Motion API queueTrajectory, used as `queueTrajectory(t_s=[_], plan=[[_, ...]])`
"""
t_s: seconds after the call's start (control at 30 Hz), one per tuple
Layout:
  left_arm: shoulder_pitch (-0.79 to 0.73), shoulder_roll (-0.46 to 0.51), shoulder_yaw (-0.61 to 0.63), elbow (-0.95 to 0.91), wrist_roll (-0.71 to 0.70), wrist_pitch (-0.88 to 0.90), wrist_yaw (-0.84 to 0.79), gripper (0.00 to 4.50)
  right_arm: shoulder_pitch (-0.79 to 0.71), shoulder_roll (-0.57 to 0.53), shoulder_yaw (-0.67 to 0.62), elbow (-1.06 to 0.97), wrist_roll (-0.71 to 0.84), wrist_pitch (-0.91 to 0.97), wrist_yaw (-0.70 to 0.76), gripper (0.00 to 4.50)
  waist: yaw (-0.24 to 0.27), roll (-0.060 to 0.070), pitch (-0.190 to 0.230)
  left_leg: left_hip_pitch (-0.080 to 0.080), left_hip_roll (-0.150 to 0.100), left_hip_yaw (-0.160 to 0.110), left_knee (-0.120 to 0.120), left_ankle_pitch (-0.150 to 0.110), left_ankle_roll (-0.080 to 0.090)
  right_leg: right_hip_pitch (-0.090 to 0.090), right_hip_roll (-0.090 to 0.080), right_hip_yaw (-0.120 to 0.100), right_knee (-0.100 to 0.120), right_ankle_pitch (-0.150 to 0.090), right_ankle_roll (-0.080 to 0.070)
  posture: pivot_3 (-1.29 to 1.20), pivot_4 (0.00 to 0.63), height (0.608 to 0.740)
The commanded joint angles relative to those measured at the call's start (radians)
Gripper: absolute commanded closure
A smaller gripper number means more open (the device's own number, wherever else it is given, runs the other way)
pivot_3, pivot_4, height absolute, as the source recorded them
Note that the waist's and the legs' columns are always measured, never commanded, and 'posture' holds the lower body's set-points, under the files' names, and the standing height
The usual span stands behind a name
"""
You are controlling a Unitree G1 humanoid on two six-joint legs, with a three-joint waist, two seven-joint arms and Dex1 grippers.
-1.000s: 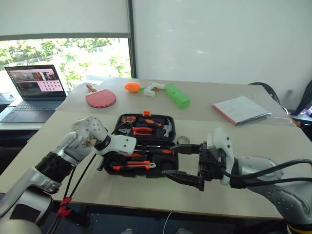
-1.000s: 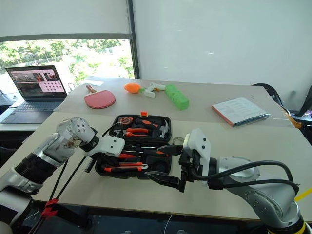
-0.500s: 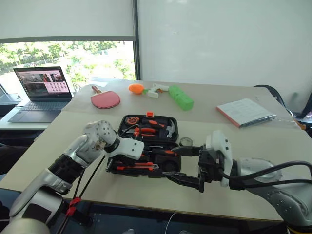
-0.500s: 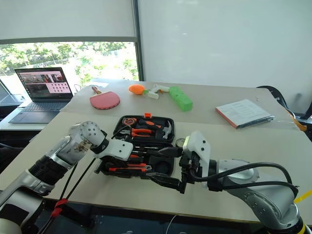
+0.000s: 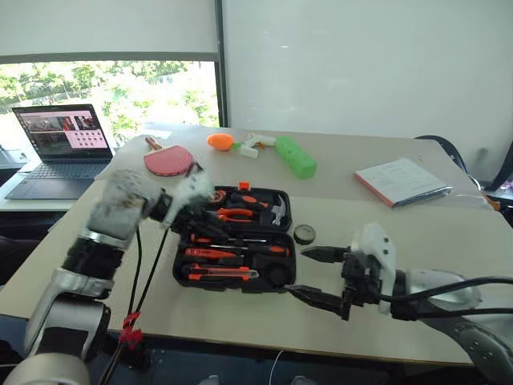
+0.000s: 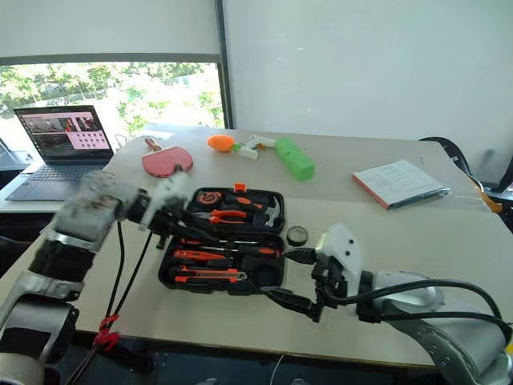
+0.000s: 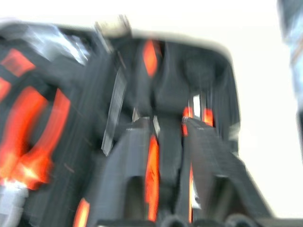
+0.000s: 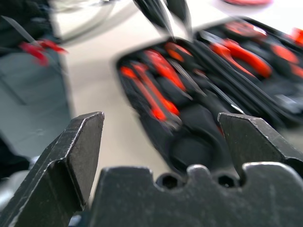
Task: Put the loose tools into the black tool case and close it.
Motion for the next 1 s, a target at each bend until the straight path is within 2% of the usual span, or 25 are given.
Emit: queueTrajectory(t_s=[0.03,0.17,0.27,0.33,0.4,0.53,0.73,0.83,1.0], plan=[[0.022,0.044,0.093,-0.077,-0.129,0.089,-0.008,1.39,0.097,-0.045,-0.226,0.051,-0.003,-0.008,0.047,0.00,0.000,0.000,0.000,0.000,-0.001,0.000,0.000,0.000,0.000,0.000,-0.001,0.000,-0.001,0.000,0.000,0.00,0.150,0.738],[0.079,0.093,0.142,-0.184,-0.225,0.154,0.003,0.01,0.258,-0.103,-0.422,0.121,-0.046,-0.018,0.172,0.00,0.001,-0.001,0.000,0.001,-0.001,0.001,0.000,0.000,0.000,0.001,-0.001,0.000,-0.001,0.000,0.001,0.00,0.150,0.738],[0.105,0.128,0.163,-0.227,-0.267,0.167,0.016,0.01,0.294,-0.139,-0.462,0.187,-0.080,-0.041,0.240,0.00,-0.001,-0.001,0.001,0.002,-0.001,0.001,0.000,0.000,0.000,0.003,-0.001,0.000,0.000,0.000,0.001,0.00,0.150,0.738],[0.114,0.147,0.172,-0.241,-0.288,0.170,0.025,0.01,0.273,-0.165,-0.440,0.234,-0.105,-0.063,0.275,0.00,-0.009,-0.002,0.001,0.005,-0.001,0.003,0.000,0.001,-0.001,0.004,-0.001,0.001,0.000,0.000,0.001,0.00,0.150,0.738],[0.123,0.161,0.170,-0.256,-0.298,0.161,0.037,0.01,0.175,-0.193,-0.336,0.289,-0.134,-0.090,0.287,0.00,-0.019,-0.002,0.001,0.008,0.000,0.004,0.000,0.001,-0.001,0.006,0.000,0.002,0.000,-0.001,0.001,0.00,0.150,0.738],[0.145,0.174,0.155,-0.278,-0.299,0.114,0.066,0.01,-0.090,-0.203,-0.049,0.384,-0.256,-0.156,0.321,0.00,-0.039,-0.003,0.002,0.013,0.001,0.005,-0.002,0.002,-0.002,0.006,0.002,0.005,0.000,-0.002,0.004,0.00,0.150,0.738],[0.174,0.180,0.150,-0.310,-0.301,0.071,0.112,0.01,-0.484,-0.089,0.363,0.615,-0.532,-0.278,0.400,0.00,-0.042,-0.002,0.003,0.008,0.002,0.005,-0.003,0.001,-0.002,0.002,0.004,0.006,0.002,0.001,-0.004,0.00,0.150,0.738],[0.192,0.189,0.150,-0.322,-0.306,0.056,0.117,0.01,-0.611,-0.016,0.499,0.786,-0.677,-0.399,0.433,0.00,-0.036,-0.002,0.004,0.005,0.002,0.005,-0.003,0.001,-0.002,-0.001,0.003,0.005,0.001,0.001,-0.004,0.00,0.150,0.738],[0.204,0.200,0.135,-0.326,-0.293,0.032,0.138,0.00,-0.752,0.106,0.623,1.052,-0.828,-0.607,0.489,1.42,-0.024,-0.002,0.006,0.000,0.000,0.006,-0.002,0.001,-0.002,-0.005,0.001,0.004,0.001,0.001,-0.002,0.00,0.150,0.738]])
